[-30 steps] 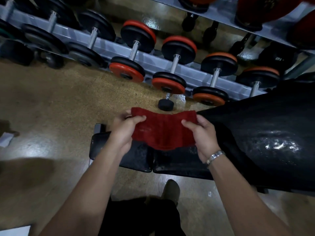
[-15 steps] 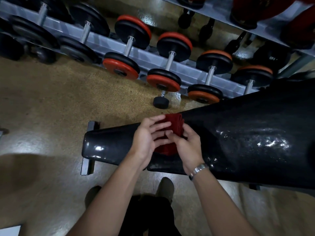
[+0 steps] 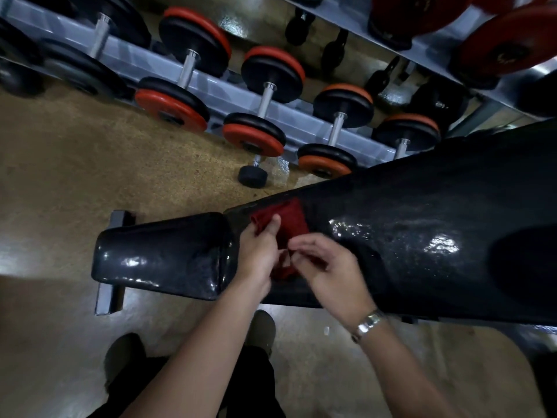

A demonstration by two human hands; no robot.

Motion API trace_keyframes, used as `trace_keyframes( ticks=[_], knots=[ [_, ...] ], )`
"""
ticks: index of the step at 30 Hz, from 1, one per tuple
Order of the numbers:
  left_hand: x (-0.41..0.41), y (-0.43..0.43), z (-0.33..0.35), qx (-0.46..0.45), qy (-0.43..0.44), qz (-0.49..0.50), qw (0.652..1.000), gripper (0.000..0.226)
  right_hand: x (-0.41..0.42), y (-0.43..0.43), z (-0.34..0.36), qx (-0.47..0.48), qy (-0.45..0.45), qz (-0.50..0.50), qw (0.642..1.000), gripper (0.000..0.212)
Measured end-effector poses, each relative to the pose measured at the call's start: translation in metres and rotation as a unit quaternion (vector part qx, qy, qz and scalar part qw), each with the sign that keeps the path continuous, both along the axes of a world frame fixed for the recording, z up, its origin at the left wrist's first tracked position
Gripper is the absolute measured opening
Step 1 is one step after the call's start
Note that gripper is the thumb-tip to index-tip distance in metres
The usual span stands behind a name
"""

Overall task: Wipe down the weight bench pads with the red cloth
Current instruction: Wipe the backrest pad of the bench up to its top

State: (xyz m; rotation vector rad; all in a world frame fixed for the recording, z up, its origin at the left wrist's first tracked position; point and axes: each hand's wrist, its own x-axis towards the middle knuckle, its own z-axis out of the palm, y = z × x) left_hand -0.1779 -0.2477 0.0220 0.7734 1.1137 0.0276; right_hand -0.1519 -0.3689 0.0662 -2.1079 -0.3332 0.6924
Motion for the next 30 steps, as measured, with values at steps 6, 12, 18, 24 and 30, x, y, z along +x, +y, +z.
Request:
trace_keyframes(
  ticks=[6,12,18,24,30],
  knots=[
    [0.029,-0.027,-0.030,0.343,-0.104,-0.100,0.928,0.036,0.078,-0.056,0.043,-0.249,-0.398,0.145,0.871,0.020],
    [0.051,-0.081,-0.042,0.410,-0.107,-0.258,0.868,0.056,0.128,-0.053,0.079,-0.366,-0.528,0.224,0.733,0.026],
    [0.040,-0.078,-0.056,0.439,-0.054,-0.219,0.870,0.055,0.153,-0.052,0.078,-0.475,-0.474,0.243,0.701,0.033],
    [0.100,-0.067,-0.040,0.460,-0.109,-0.235,0.849,0.054,0.163,-0.051,0.079,-0.501,-0.460,0.251,0.688,0.032],
    [0.044,-0.046,-0.071,0.531,-0.155,-0.280,0.785,0.058,0.164,-0.049,0.083,-0.508,-0.458,0.255,0.684,0.032]
  ],
)
